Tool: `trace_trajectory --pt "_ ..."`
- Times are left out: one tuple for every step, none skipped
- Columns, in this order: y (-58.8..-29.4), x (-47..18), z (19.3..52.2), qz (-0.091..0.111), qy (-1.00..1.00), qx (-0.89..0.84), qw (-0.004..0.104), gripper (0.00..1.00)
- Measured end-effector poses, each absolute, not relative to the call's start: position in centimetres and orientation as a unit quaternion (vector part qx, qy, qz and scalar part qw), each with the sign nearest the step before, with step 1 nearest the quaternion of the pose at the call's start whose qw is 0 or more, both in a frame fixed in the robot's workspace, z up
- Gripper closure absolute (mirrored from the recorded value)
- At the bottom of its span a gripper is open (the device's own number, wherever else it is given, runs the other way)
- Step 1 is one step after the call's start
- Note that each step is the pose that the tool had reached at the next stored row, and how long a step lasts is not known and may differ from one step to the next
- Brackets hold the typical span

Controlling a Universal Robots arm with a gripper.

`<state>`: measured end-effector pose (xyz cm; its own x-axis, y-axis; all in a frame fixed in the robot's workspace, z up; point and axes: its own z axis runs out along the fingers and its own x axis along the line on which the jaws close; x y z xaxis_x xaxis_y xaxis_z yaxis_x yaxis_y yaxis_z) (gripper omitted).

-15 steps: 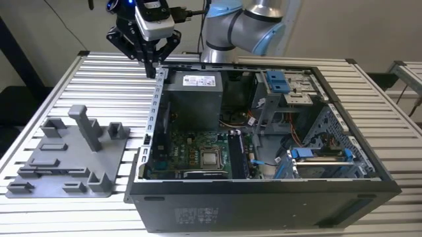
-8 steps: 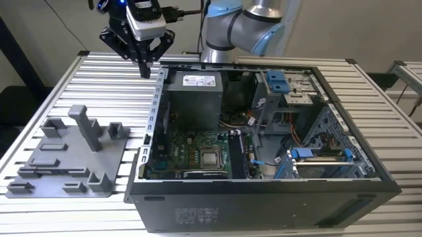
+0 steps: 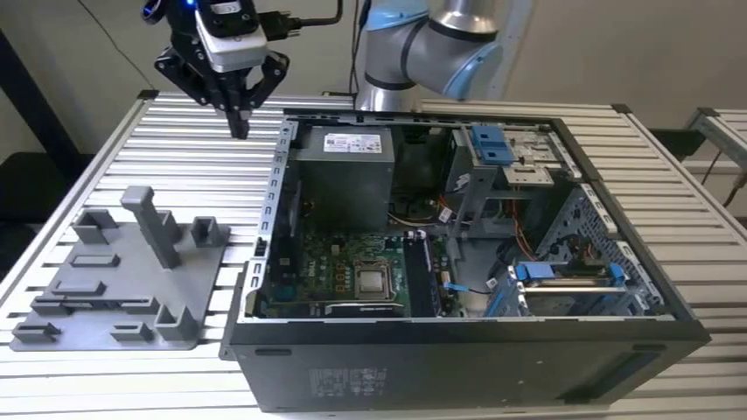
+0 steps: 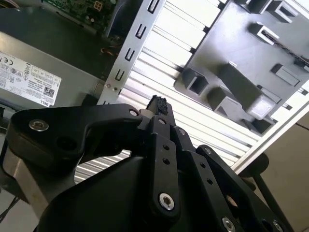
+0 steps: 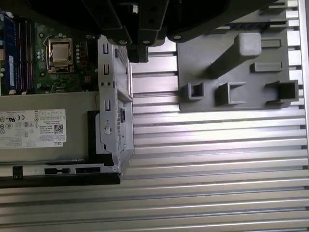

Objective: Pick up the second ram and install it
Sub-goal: 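Reach for the second ram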

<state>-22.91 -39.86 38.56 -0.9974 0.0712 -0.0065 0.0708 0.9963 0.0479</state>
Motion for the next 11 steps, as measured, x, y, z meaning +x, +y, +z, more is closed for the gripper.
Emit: trace_trajectory --pt "-39.9 -23.1 38.6 0.024 0.999 0.036 0.004 0.89" --pt "-39.9 -23.3 38.6 0.024 0.999 0.036 0.004 0.89" --pt "-39.9 -23.5 38.6 0.024 0.999 0.035 0.004 0.89" --pt "-39.9 -23.7 38.5 0.024 0.999 0.036 0.004 0.89" --pt "-39.9 -23.9 38.5 0.024 0.999 0.036 0.004 0.89" --pt "-39.9 -24.0 38.5 0.024 0.999 0.036 0.004 0.89" --pt "-39.9 -24.2 38.5 0.024 0.999 0.036 0.004 0.89" --pt "-39.9 -24.4 38.5 0.024 0.999 0.036 0.004 0.89" --pt "-39.9 -24.5 38.5 0.024 0.999 0.036 0.004 0.89" --pt "-39.9 -24.7 38.5 0.024 0.999 0.036 0.004 0.89" --pt "-39.9 -24.8 38.5 0.024 0.999 0.036 0.004 0.89"
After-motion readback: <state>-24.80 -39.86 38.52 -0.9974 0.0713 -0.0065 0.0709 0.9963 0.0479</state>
